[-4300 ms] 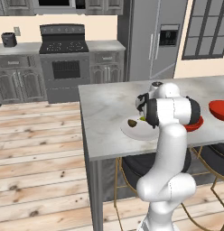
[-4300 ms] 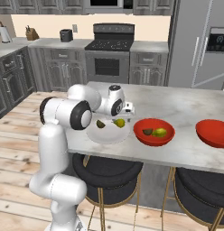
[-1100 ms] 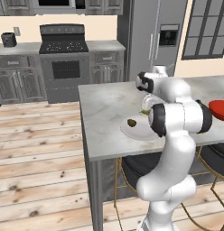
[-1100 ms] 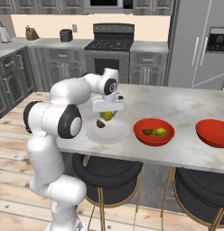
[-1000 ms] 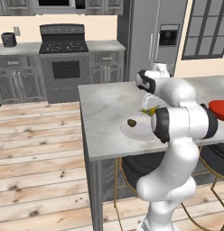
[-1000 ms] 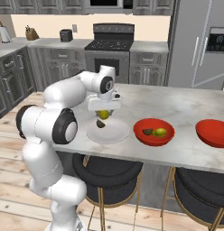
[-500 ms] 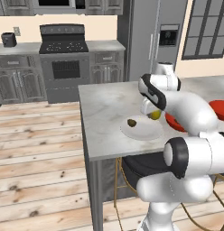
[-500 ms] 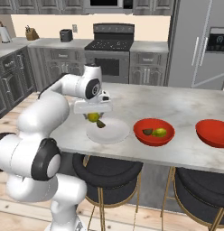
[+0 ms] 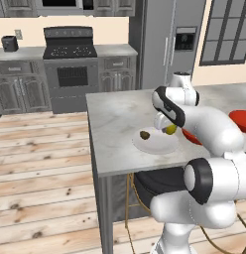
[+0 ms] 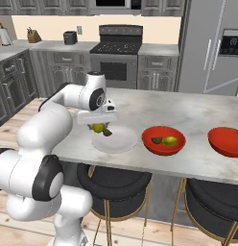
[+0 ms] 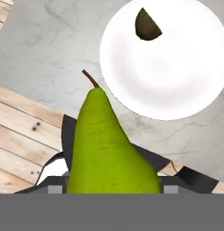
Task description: Take the fruits from the plate on the dining counter and place two fruits in each bowl.
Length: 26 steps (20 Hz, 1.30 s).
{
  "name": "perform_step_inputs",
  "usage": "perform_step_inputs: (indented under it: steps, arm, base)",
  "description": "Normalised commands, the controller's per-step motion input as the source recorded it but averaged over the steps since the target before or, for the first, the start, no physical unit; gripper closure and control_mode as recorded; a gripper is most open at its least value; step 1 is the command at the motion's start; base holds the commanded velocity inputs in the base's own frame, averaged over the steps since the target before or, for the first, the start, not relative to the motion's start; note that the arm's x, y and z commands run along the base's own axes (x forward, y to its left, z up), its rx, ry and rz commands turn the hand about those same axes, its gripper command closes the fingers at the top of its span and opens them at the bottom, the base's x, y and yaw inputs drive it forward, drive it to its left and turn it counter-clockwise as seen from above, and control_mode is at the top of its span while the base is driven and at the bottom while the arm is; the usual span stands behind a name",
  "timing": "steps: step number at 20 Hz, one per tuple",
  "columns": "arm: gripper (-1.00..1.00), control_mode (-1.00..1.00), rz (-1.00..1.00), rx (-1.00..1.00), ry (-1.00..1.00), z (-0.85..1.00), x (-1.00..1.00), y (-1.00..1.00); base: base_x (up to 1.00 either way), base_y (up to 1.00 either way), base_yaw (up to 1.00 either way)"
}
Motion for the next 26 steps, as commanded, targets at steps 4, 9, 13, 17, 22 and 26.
perform_step_inputs:
  steps: [4,9,13,17,22,26]
  arm:
    - [1.0,1.0,0.0,0.0,0.0,0.0,0.0,-0.07]
    - [1.0,1.0,0.0,0.0,0.0,0.0,0.0,0.0]
    - [1.0,1.0,0.0,0.0,0.0,0.0,0.0,0.0]
    - [1.0,1.0,0.0,0.0,0.0,0.0,0.0,0.0]
    - [1.0,1.0,0.0,0.0,0.0,0.0,0.0,0.0]
    - [1.0,1.0,0.0,0.0,0.0,0.0,0.0,0.0]
  base:
    - [0.0,-0.14,0.0]
    - [0.0,-0.94,0.0]
    - [0.0,-1.0,0.0]
    - [0.0,-0.85,0.0]
    - [0.0,-0.52,-0.01]
    - [0.0,-0.45,-0.07]
